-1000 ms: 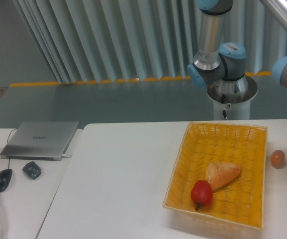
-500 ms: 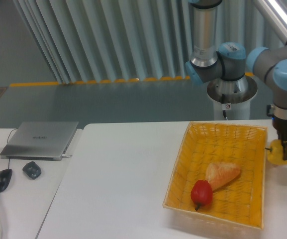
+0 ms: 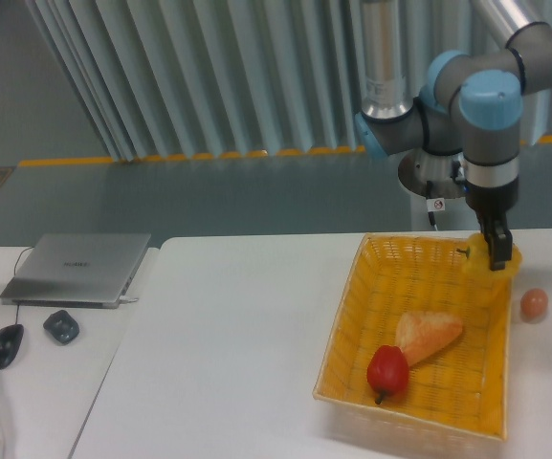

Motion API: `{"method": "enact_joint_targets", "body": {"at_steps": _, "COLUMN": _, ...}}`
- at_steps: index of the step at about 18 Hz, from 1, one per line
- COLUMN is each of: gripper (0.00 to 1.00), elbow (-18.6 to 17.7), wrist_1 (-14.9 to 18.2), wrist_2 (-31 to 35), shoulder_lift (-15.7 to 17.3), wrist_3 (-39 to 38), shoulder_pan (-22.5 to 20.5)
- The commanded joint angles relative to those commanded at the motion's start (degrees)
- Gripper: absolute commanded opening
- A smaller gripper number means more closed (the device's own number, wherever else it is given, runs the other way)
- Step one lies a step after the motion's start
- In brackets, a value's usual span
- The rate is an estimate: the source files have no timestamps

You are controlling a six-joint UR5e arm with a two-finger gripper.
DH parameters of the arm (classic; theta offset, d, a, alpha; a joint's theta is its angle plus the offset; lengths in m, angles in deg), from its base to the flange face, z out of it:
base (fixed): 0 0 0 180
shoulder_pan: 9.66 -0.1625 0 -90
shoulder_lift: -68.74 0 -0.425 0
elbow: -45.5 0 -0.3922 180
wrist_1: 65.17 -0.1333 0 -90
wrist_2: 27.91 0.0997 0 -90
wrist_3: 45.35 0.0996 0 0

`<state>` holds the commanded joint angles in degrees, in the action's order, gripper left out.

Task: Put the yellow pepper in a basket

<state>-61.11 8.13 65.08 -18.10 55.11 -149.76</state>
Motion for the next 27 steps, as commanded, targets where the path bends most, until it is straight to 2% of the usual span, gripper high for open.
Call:
{"method": "enact_joint_targets", "body": {"at_steps": 5, "gripper": 0.42, "elbow": -2.12, "wrist_1": -0.26, "wrist_2": 0.44, "shoulder_lift": 1.24, "wrist_3": -4.12, "shoulder_pan": 4.12}}
{"method": "enact_joint_targets", "body": {"at_steps": 8, "gripper": 0.49, "elbow": -2.64, "wrist_1": -0.35, "wrist_2": 0.7, "shoulder_lift": 0.89, "wrist_3": -6.23, "shoulder_pan": 6.59}}
{"method": "enact_joint_targets", "body": {"at_steps": 9, "gripper": 0.65, "elbow": -2.64, "wrist_1": -0.35, "wrist_2": 0.7, "shoulder_lift": 0.71, "wrist_3": -6.41, "shoulder_pan": 7.2}}
{"method": "enact_joint_targets", "body": {"at_steps": 11, "gripper": 0.8, "elbow": -2.64, "wrist_1": -0.44, "wrist_2": 0.7, "shoulder_lift": 0.62, "wrist_3": -6.42, "shoulder_pan": 7.3}}
{"method": "enact_joint_targets", "body": {"at_steps": 12, "gripper": 0.99, "elbow": -2.64, "wrist_1": -0.44, "wrist_2": 0.7, "shoulder_lift": 0.62, "wrist_3": -6.33, "shoulder_pan": 7.3}}
{"method": "enact_joint_targets", "body": {"at_steps": 19, "gripper": 1.0, "elbow": -1.94, "wrist_1": -0.35, "wrist_2": 0.79, "shoulder_lift": 0.45, "wrist_3": -5.89, "shoulder_pan": 7.12}}
{"method": "enact_joint_targets", "body": {"at_steps": 22, "gripper": 1.0, "elbow": -1.24, "wrist_1": -0.44, "wrist_2": 0.7, "shoulder_lift": 0.45, "wrist_3": -5.62, "shoulder_pan": 5.72}}
{"method": "enact_joint_targets", "body": {"at_steps": 24, "gripper": 1.0, "elbow": 0.51, "wrist_1": -0.97, "wrist_2": 0.52, "shoulder_lift": -1.03, "wrist_3": -6.33, "shoulder_pan": 4.05}}
{"method": "enact_joint_targets", "body": {"at_steps": 27, "gripper": 1.0, "elbow": 4.99, "wrist_1": 0.0, "wrist_2": 0.7, "shoulder_lift": -4.2, "wrist_3": -5.72, "shoulder_pan": 1.07}}
